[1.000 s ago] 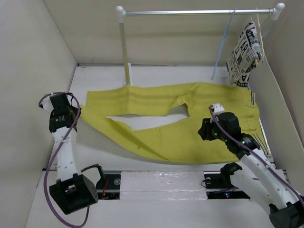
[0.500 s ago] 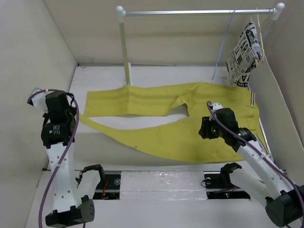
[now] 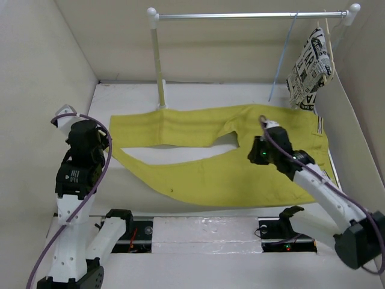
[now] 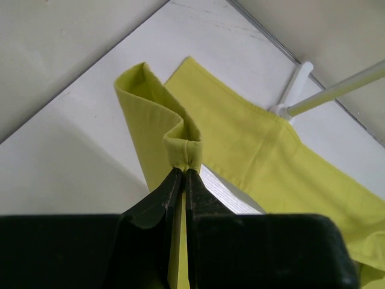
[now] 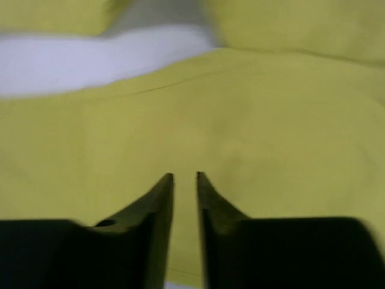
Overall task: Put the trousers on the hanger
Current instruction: Fold the trousers at the center of the board.
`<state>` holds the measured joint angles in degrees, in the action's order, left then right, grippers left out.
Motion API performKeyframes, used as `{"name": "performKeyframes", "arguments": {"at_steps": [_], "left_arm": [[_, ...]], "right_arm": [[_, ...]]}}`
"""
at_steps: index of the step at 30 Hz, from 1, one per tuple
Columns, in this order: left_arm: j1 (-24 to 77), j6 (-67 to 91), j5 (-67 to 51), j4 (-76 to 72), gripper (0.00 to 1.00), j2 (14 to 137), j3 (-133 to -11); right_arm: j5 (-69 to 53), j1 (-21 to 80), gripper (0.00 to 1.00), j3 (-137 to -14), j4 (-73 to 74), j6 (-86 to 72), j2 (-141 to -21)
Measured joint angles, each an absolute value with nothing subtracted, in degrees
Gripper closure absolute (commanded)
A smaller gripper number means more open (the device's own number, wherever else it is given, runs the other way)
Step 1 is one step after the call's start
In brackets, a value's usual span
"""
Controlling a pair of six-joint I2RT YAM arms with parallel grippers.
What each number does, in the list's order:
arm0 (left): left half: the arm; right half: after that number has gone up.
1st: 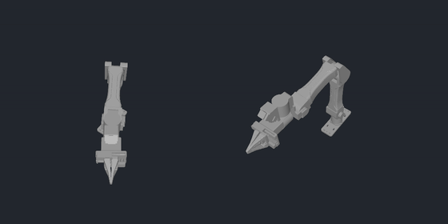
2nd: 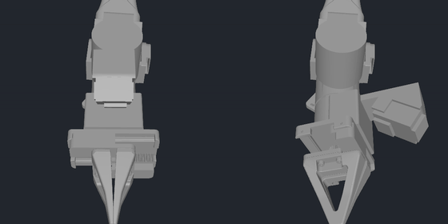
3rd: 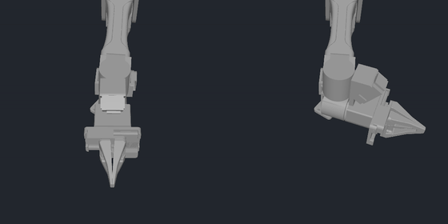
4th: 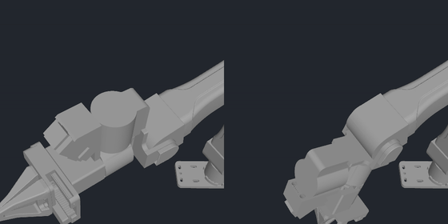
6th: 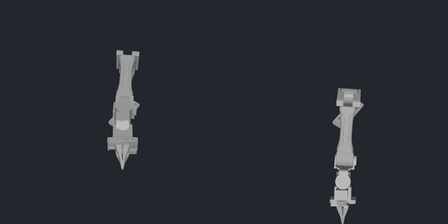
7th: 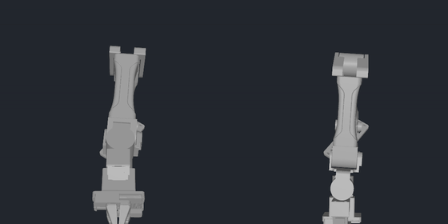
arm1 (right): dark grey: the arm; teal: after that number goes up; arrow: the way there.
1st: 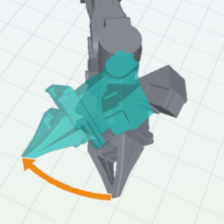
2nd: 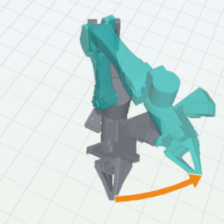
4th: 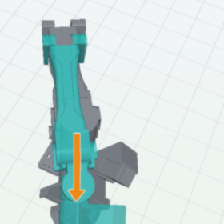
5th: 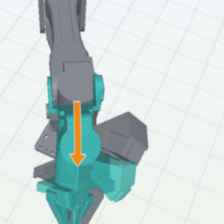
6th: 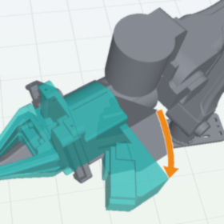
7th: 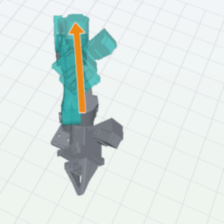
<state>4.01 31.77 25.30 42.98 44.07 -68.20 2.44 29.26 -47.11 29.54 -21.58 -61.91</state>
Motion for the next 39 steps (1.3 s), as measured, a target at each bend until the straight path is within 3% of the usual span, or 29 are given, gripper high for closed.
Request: {"name": "performKeyframes", "arguments": {"at_steps": [2,5,9,11,14,18,27,39], "left_arm": [[7.0,30.1,27.2,42.5,1.0,44.1,-69.0],[11.3,27.2,30.5,42.3,1.0,44.4,-70.6],[13.5,25.5,31.3,41.4,1.0,44.8,-73.8],[13.6,25.4,30.2,40.7,1.0,44.8,-74.0],[13.7,25.4,27.4,40.6,1.0,44.3,-74.0],[15.7,25.5,26.2,40.6,1.0,44.0,-74.0],[18.8,25.5,28.7,40.8,1.0,44.2,-74.0],[19.5,25.5,29.6,40.6,1.0,44.9,-73.3]], "right_arm": [[4.2,18.5,0.47,-41.6,30.8,-25.2,-54.5],[7.4,1.0,0.37,-36.0,34.0,-28.3,-44.3],[9.8,-19.1,0.36,-34.2,37.1,-29.2,-39.4],[11.4,-26.5,0.31,-34.4,38.0,-29.1,-42.1],[13.4,-34.8,0.33,-34.7,39.9,-28.8,-49.8],[13.1,-42.8,0.32,-35.6,42.0,-28.7,-56.2],[12.2,-58.2,0.43,-38.2,41.6,-24.3,-60.8],[5.5,-60.5,0.46,-37.6,29.8,-17.6,-68.9]]}}
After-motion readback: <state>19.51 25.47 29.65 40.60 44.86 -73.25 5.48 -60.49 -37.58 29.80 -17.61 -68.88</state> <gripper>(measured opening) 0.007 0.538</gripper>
